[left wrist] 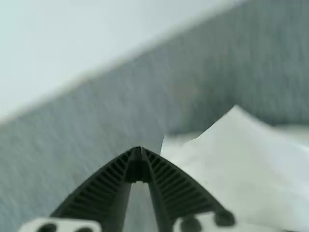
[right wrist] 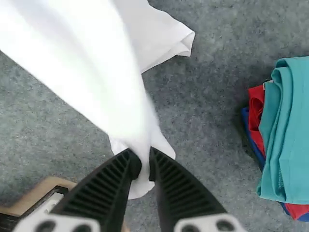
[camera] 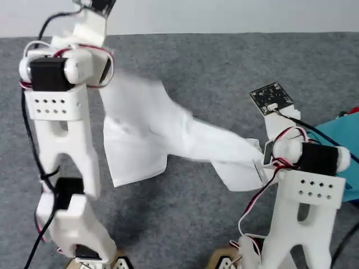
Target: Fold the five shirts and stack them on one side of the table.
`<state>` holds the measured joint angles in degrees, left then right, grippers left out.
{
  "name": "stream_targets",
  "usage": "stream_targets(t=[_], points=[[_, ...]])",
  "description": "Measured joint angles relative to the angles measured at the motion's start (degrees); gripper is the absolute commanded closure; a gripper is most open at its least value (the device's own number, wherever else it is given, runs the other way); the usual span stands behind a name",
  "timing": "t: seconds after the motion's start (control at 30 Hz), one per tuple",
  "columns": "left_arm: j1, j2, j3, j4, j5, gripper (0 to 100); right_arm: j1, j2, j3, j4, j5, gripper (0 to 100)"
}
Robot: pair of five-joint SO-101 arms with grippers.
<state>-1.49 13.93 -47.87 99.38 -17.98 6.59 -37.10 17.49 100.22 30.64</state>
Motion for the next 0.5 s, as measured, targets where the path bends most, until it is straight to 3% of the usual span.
stream_targets(t=[0.27,0.5], points=[[-0.09,-13.27,48.97,-1.41,-7.74,100,0.0,0.0,0.18,0.0,0.53,98.9],[1.32,-17.67,56.97,-10.02,-7.38,95,0.0,0.0,2.81,0.0,1.32,98.9]])
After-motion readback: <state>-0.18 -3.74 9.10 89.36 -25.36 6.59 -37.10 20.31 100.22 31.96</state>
